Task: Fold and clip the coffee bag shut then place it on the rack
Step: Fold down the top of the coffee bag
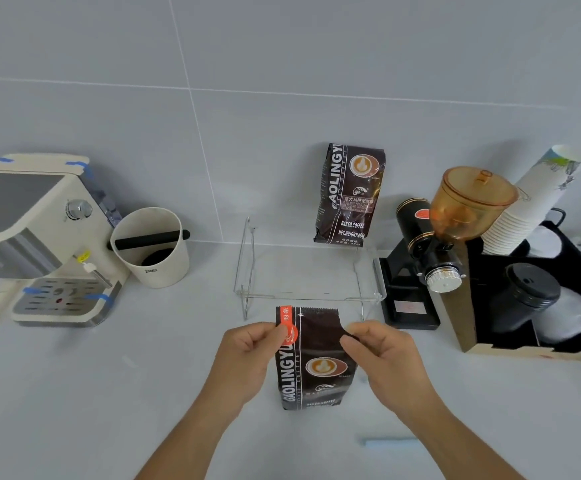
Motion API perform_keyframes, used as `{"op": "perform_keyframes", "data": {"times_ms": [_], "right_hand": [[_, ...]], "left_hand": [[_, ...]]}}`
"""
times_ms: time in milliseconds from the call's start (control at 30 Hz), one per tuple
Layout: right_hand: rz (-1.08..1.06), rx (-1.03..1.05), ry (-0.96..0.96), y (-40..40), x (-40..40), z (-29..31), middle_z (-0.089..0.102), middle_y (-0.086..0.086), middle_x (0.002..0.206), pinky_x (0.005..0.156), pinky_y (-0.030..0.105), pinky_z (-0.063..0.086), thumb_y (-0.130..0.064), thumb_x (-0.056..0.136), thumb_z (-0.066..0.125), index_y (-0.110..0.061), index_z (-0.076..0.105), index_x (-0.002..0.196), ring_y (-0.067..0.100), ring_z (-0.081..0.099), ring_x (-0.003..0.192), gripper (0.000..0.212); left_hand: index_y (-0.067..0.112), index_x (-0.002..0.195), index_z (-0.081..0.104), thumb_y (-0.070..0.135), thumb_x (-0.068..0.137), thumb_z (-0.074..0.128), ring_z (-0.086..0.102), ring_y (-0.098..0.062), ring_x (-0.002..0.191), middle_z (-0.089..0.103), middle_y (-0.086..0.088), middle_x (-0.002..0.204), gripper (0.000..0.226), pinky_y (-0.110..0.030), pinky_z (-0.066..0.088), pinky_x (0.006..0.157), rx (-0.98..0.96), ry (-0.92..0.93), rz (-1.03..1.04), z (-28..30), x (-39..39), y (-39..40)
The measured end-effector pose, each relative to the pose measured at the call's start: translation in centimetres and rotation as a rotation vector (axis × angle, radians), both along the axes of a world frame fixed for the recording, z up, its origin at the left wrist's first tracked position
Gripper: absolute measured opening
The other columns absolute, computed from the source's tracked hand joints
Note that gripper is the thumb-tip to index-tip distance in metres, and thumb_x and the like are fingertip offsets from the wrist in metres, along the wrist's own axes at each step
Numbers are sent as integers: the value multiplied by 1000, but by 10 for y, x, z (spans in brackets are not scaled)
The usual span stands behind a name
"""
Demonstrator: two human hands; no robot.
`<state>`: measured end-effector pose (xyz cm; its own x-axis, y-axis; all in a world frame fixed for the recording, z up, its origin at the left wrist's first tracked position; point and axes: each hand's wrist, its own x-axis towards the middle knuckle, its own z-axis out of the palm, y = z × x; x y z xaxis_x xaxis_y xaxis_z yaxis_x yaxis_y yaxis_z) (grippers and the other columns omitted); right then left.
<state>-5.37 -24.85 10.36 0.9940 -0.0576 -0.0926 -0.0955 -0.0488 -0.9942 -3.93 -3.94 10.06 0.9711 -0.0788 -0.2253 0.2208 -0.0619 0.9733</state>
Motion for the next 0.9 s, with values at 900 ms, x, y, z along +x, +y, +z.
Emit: {"op": "perform_keyframes", "data": {"times_ms": [900], "right_hand": [[41,-361,-195,11,13,16,72,-36,78,67,2,50,-11,76,81,-52,73,77,-8,70,81,42]], "left_hand": [[24,119,70,16,83,76,67,-3,90,76,13,91,37,-8,50,77,539,-598,-70,11,6,12]]}}
